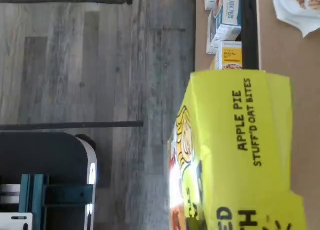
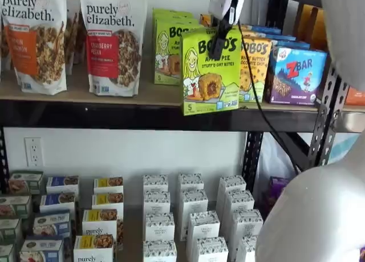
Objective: Pick the green box on the top shelf, the fourth from the left
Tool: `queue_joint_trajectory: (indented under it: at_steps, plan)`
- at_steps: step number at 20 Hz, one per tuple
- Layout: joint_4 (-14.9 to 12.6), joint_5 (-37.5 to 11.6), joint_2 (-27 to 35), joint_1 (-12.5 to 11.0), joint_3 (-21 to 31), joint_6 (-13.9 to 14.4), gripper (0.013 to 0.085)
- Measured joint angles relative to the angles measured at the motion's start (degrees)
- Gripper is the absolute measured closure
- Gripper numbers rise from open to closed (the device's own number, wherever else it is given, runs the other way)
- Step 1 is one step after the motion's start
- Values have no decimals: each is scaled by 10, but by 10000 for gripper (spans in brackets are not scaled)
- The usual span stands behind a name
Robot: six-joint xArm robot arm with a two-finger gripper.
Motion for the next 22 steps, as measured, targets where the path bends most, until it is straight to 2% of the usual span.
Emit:
queue_joint_trajectory:
  at_steps: [10, 22]
  plan:
    - [14, -23, -58, -26, 71, -26, 730]
    - [24, -29, -96, -44, 127, -46, 730]
